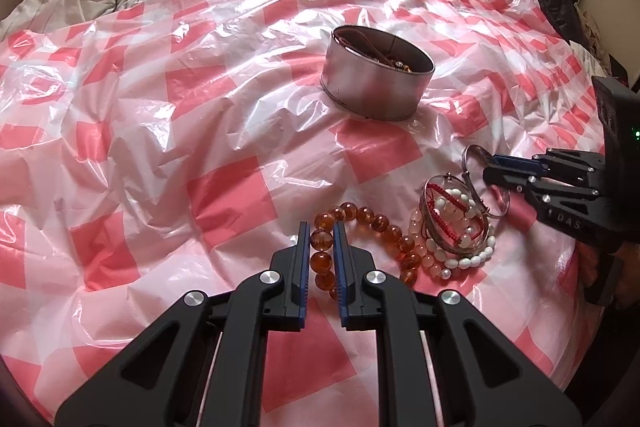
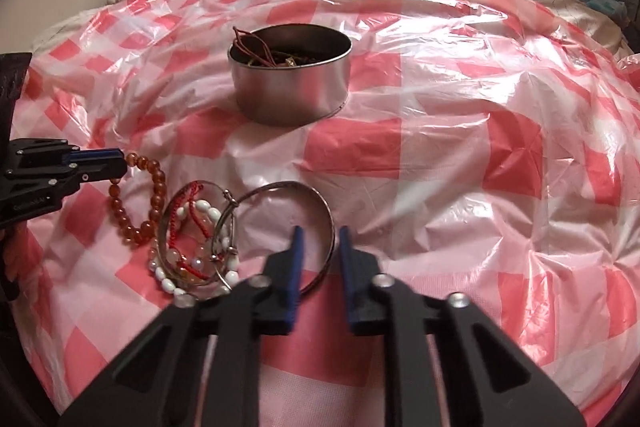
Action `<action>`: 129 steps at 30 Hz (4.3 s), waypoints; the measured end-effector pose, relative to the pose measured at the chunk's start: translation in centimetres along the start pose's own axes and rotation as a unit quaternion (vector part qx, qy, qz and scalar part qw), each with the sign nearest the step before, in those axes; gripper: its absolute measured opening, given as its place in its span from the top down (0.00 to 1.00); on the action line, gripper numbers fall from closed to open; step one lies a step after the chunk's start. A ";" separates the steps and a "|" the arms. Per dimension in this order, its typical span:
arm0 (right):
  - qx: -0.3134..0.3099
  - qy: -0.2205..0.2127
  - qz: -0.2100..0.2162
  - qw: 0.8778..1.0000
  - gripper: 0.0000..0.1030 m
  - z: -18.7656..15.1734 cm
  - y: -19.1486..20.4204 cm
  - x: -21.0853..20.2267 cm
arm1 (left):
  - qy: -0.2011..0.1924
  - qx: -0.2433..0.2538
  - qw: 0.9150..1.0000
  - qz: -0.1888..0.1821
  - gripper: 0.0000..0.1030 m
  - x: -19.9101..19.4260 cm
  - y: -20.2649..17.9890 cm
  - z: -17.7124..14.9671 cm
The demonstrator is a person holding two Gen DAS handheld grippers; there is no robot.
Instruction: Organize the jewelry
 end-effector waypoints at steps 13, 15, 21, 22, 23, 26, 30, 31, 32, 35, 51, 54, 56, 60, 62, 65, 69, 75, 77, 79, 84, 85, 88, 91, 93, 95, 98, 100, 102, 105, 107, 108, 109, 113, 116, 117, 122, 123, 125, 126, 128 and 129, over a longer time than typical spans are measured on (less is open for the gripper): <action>0.026 -0.083 0.037 0.996 0.96 2.1 -0.4 -4.3 | -0.064 0.000 0.996 -0.060 0.90 -3.7 -1.7 1.7; 0.023 -0.087 0.037 0.995 0.96 2.4 -0.3 -4.5 | -0.074 0.010 0.995 -0.062 0.90 -4.5 -2.3 2.2; 0.030 -0.109 0.044 0.993 0.96 4.0 -0.5 -5.0 | -0.107 0.030 0.991 -0.073 0.90 -7.3 -4.6 4.4; 0.033 -0.114 0.044 0.992 0.96 4.5 -0.7 -5.1 | -0.112 0.032 0.990 -0.076 0.90 -7.7 -4.9 5.0; 0.039 -0.120 0.047 0.991 0.96 5.0 -1.0 -5.2 | -0.116 0.034 0.990 -0.079 0.90 -8.0 -5.1 5.6; 0.045 -0.135 0.046 0.989 0.96 6.3 -1.6 -5.5 | -0.126 0.037 0.987 -0.087 0.90 -8.6 -5.8 7.2; 0.048 -0.143 0.041 0.988 0.96 7.5 -2.2 -5.5 | -0.142 0.032 0.984 -0.102 0.90 -9.0 -6.4 9.9; 0.049 -0.143 0.041 0.988 0.96 7.6 -2.2 -5.5 | -0.145 0.031 0.983 -0.105 0.90 -9.0 -6.6 10.6; 0.049 -0.144 0.041 0.987 0.96 7.7 -2.3 -5.4 | -0.146 0.031 0.983 -0.109 0.90 -9.0 -6.7 11.1; 0.050 -0.147 0.040 0.987 0.96 8.5 -2.6 -5.3 | -0.149 0.030 0.981 -0.117 0.90 -8.5 -7.1 12.8; 0.018 -0.141 -0.008 0.990 0.96 12.8 -3.8 -2.7 | -0.064 0.012 0.996 -0.060 0.90 3.1 -5.1 16.2; 0.004 -0.134 -0.012 0.991 0.96 13.3 -3.2 -1.8 | -0.048 0.002 0.998 -0.043 0.90 4.2 -3.7 15.5; -0.004 -0.129 -0.014 0.992 0.96 13.6 -2.9 -1.2 | -0.058 -0.011 0.997 -0.055 0.89 3.4 -3.0 15.3; -0.021 -0.120 -0.013 0.992 0.96 14.0 -1.8 -0.2 | -0.074 -0.031 0.995 -0.065 0.82 1.4 -1.7 15.1; -0.029 -0.118 -0.011 0.993 0.96 14.1 -1.1 0.2 | -0.081 -0.040 0.994 -0.061 0.77 0.6 -1.1 15.0; -0.042 -0.111 -0.010 0.993 0.96 14.1 -0.3 0.8 | -0.086 -0.054 0.993 -0.059 0.71 -0.5 -0.2 14.3; -0.050 -0.099 -0.012 0.994 0.95 14.0 0.4 1.8 | -0.087 -0.074 0.992 -0.053 0.64 -1.3 1.1 12.9; -0.026 -0.124 -0.004 0.992 0.54 14.2 -0.2 0.1 | -0.074 -0.085 0.992 -0.049 0.60 -1.3 1.6 9.7; -0.012 -0.148 -0.005 0.989 0.54 14.2 -0.7 -2.5 | -0.064 -0.078 0.994 -0.051 0.60 -1.0 0.9 8.3; 0.003 -0.166 0.000 0.986 0.54 13.5 -1.3 -5.2 | -0.051 -0.063 0.995 -0.056 0.60 -0.8 -0.3 6.4; 0.004 -0.153 0.005 0.988 0.55 7.0 -1.0 -8.1 | -0.026 -0.039 0.997 -0.061 0.58 -0.4 -2.9 1.5; 0.004 -0.140 0.009 0.990 0.61 5.5 -0.9 -7.7 | -0.022 -0.034 0.997 -0.059 0.58 -0.2 -3.3 0.8; 0.014 -0.086 0.032 0.996 0.76 1.3 -0.4 -5.9 | -0.016 -0.019 0.998 -0.061 0.57 0.3 -4.1 0.5; -0.007 -0.084 0.041 0.996 0.82 1.2 1.3 -5.4 | -0.018 -0.014 0.997 -0.077 0.57 0.5 -4.7 0.6; -0.018 -0.079 0.043 0.996 0.83 1.2 2.2 -4.6 | -0.018 0.003 0.998 -0.065 0.57 0.7 -5.1 0.5; -0.021 -0.064 0.053 0.996 0.83 0.6 2.7 -3.6 | -0.018 0.010 0.998 -0.058 0.57 0.7 -5.3 0.6; -0.032 -0.050 0.063 0.996 0.83 0.5 3.7 -2.4 | -0.021 0.010 0.998 -0.057 0.57 0.7 -5.3 0.9; -0.038 -0.046 0.066 0.996 0.83 0.7 4.0 -2.2 | -0.027 0.005 0.998 -0.064 0.57 0.8 -5.2 1.3; -0.050 -0.044 0.050 0.997 0.83 0.3 4.0 -2.4 | -0.031 0.008 0.997 -0.073 0.57 1.0 -5.5 1.8; -0.035 -0.044 0.033 0.998 0.83 0.4 3.0 -2.5 | -0.041 0.013 0.994 -0.099 0.57 1.0 -6.4 2.2; -0.020 -0.044 0.032 0.998 0.83 0.6 2.3 -2.5 | -0.034 0.017 0.994 -0.106 0.57 1.3 -6.9 2.0; -0.012 -0.044 0.035 0.998 0.83 0.6 2.0 -2.5 | -0.029 0.020 0.994 -0.107 0.58 1.6 -7.1 1.9; -0.010 -0.045 0.036 0.998 0.83 0.6 1.9 -2.6 | -0.024 0.021 0.994 -0.106 0.59 1.8 -7.3 1.7; -0.008 -0.048 0.035 0.998 0.83 0.7 1.7 -2.8 | -0.005 0.016 0.992 -0.121 0.84 2.3 -7.6 1.3; -0.006 -0.048 0.033 0.998 0.83 0.8 1.6 -2.9 | 0.004 0.007 0.990 -0.141 0.95 2.1 -7.5 1.1; -0.005 -0.047 0.033 0.998 0.83 0.7 1.5 -2.9 | 0.005 0.005 0.989 -0.145 0.96 2.0 -7.5 1.1; -0.004 -0.041 0.034 0.999 0.83 0.7 1.4 -2.8 | -0.004 0.000 0.988 -0.152 0.97 1.0 -7.0 1.2; -0.006 -0.040 0.036 0.999 0.83 0.6 1.4 -2.8 | -0.007 -0.001 0.989 -0.145 0.97 0.9 -6.7 1.3; -0.008 -0.038 0.037 0.999 0.83 0.6 1.5 -2.7 | -0.009 -0.009 0.990 -0.144 0.97 0.7 -6.1 1.4; -0.009 -0.036 0.038 0.999 0.83 0.5 1.5 -2.7 | -0.010 -0.009 0.991 -0.133 0.98 0.7 -5.7 1.5; -0.013 -0.032 0.049 0.998 0.83 0.4 1.9 -2.6 | -0.010 -0.017 0.993 -0.120 0.98 0.6 -4.7 1.6; -0.016 -0.028 0.064 0.997 0.83 0.3 2.3 -2.6 | -0.009 -0.024 0.993 -0.112 0.98 0.6 -4.0 1.6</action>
Point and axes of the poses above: each gripper's, at about its wrist camera, not at the fingertips, and x roughly the way its jaws point, y to its left, z to its top, the point moved 9 cm from there along x, roughly the way its jaws point, and after that the axes turned 5 degrees about y, right-handed, at the moved point
